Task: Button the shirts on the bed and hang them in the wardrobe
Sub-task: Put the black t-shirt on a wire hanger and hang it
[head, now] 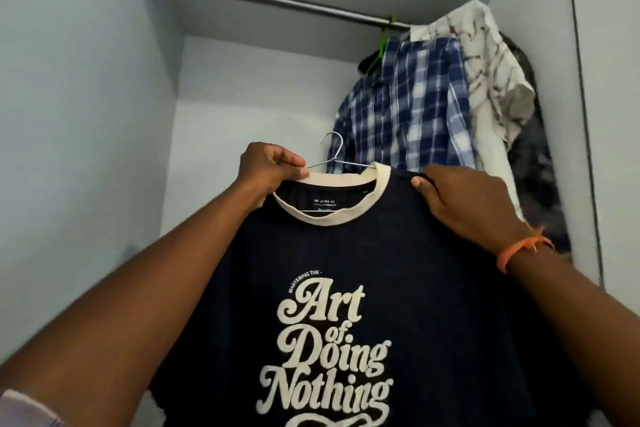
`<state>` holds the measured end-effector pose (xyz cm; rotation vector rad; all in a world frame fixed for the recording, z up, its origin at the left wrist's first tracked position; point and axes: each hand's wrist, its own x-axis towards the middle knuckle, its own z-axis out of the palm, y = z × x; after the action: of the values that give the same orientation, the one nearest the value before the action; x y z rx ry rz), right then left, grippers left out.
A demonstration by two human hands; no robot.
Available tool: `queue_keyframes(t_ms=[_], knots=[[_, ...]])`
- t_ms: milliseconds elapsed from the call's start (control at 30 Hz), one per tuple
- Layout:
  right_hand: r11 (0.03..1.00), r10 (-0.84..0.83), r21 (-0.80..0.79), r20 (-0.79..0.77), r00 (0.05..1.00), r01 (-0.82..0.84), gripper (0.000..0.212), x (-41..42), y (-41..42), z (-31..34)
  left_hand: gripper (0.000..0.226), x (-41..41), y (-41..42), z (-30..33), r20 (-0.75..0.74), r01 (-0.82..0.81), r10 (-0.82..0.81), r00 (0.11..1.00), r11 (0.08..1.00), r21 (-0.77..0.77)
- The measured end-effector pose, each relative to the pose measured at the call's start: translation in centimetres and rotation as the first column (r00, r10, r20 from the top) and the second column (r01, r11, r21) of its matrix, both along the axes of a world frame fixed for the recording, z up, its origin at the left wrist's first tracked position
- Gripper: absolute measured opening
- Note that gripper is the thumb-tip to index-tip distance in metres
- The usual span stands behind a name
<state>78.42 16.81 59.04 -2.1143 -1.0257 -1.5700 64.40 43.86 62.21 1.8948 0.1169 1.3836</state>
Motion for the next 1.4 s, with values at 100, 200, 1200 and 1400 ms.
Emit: queue_keyframes(t_ms=[100, 200, 1200, 1400], knots=[[0.999, -0.045, 0.018, 0.027, 0.999, 0.045, 0.041, 3.0, 4.0, 4.0, 0.024, 3.2, 4.3, 4.2, 0.055, -0.047, 0.047, 0.997, 0.999, 0.004], [0.997, -0.063, 0.059, 0.117, 0.991, 0.056, 0.039, 5.0, 7.4, 7.9, 0.021, 6.3, 7.8, 7.2, 0.117, -0.087, 0.079, 0.99, 0.994, 0.06], [0.847, -0.48, 0.387, 0.261, 0.838, 0.365, 0.026, 9.7, 13.6, 30.7, 0.036, 18.5, 5.8, 20.9, 0.231, -0.185, 0.094, 0.968, 0.892, 0.413], [0.762, -0.539, 0.538, 0.215, 0.814, 0.362, 0.035, 9.8, 14.9, 28.2, 0.038, 19.2, 6.0, 19.3, 0.217, -0.193, 0.105, 0.971, 0.877, 0.439]])
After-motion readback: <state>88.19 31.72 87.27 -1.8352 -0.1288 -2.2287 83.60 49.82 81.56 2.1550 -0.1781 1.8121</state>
